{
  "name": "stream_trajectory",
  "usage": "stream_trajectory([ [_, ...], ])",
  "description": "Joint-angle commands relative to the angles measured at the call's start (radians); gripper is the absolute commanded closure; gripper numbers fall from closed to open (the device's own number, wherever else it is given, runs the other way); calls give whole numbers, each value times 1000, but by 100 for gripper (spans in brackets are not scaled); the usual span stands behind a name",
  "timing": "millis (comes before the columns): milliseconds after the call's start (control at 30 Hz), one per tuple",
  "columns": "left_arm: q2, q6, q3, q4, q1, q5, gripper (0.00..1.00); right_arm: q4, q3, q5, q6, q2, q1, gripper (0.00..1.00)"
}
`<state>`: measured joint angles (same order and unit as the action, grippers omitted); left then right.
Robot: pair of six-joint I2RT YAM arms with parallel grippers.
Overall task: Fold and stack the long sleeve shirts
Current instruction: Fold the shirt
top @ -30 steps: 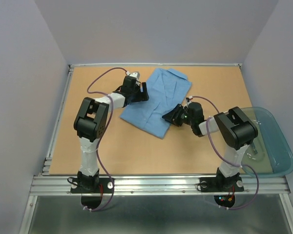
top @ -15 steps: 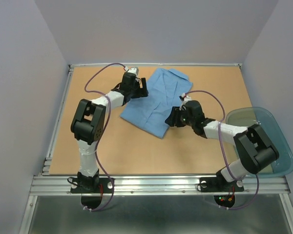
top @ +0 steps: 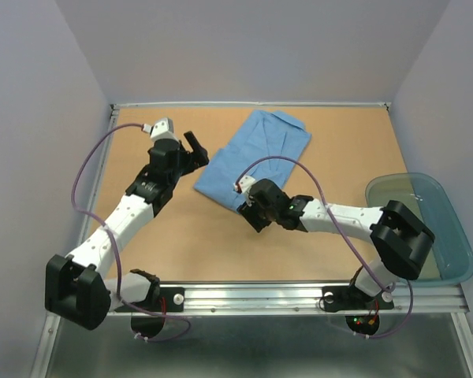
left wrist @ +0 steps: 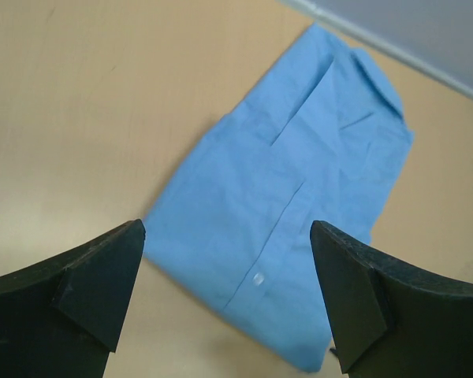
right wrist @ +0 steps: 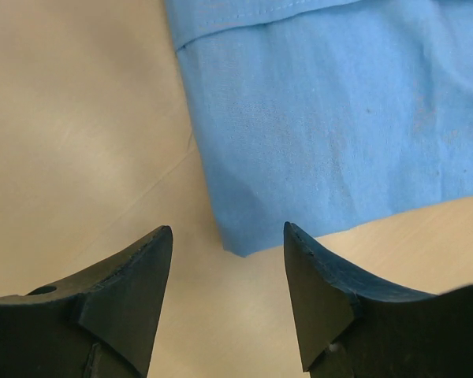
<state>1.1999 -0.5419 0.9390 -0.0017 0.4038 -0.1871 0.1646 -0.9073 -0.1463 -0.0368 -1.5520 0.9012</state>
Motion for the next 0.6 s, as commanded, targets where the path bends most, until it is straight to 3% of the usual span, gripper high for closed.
stream_trajectory([
  [0,-124,-59,-132,-107,1,-40,1,87,-82,-122,-120,-63,47,36],
  [367,-313,-205,-345,-166,3,55,1,89,-107,-268,-213,-204,114,41],
  [433,-313,-228,-364,-153,4,74,1,89,-111,-277,-215,-235,117,47],
  [567,-298,-292,-397,-127,3,113,1,89,-123,-260,-218,-269,125,70],
])
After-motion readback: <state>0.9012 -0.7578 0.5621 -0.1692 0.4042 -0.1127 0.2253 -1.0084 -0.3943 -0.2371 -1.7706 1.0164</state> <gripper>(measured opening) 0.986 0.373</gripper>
